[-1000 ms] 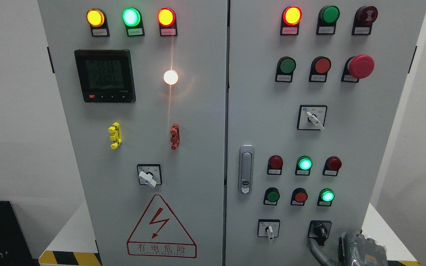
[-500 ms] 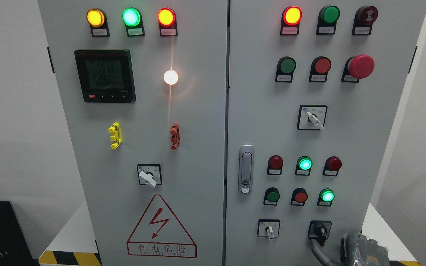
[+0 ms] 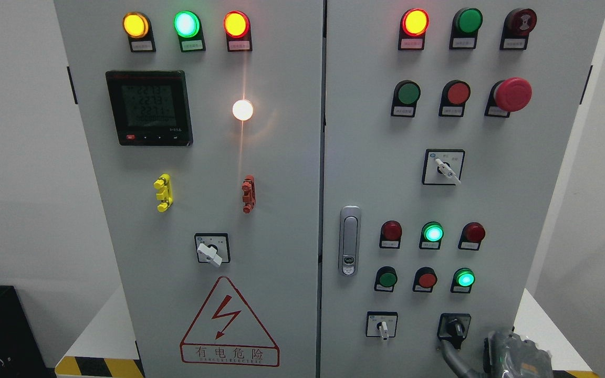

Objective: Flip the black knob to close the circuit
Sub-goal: 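Raise the right hand toward the small black knob on the lower panel, then grip the black knob with the right hand and twist it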

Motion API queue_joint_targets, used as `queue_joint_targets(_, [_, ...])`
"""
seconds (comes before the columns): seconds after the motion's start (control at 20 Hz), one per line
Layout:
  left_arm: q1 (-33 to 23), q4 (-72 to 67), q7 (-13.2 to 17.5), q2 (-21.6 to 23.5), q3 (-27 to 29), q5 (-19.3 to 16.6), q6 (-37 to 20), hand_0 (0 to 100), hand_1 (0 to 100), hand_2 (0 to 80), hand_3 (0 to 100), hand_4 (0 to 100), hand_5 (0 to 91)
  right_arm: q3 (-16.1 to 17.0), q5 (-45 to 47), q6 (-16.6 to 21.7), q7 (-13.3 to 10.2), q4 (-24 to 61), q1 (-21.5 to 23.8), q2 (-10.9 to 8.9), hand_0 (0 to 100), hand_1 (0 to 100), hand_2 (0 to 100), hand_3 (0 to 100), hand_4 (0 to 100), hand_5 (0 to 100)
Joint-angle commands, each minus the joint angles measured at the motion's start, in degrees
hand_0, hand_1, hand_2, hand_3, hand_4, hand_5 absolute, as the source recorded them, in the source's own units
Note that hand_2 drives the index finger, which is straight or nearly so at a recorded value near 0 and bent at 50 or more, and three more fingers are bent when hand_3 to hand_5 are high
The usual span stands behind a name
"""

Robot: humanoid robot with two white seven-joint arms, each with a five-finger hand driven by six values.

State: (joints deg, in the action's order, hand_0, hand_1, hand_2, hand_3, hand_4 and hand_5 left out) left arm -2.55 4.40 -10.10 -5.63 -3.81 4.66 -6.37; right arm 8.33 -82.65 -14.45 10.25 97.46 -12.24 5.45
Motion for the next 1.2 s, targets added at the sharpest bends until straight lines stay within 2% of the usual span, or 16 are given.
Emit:
queue_joint_targets(0.0, [0.0, 0.0, -0.01, 0.0, -0.05, -0.01, -0.04, 12, 56, 0.0, 0, 0, 0.0, 3.35, 0.38, 0.03, 0.12, 0.1, -0.07, -0.18, 0, 0, 96, 100, 100, 100])
queue_joint_targets(0.35, [0.0, 0.0, 0.08, 0.0, 0.03, -0.01, -0.04, 12, 56, 0.0, 0, 0, 0.0, 4.41, 0.47, 0.21, 0.21, 0.27, -0.6, -0.18, 0, 0, 96, 100, 100, 100])
queue_joint_targets(1.15, [0.0, 0.0, 0.08, 0.0, 0.03, -0.01, -0.04, 12, 56, 0.0, 0, 0, 0.0, 4.59, 2.14, 0.21, 0.12, 1.06, -0.77, -0.18, 0, 0, 96, 100, 100, 100])
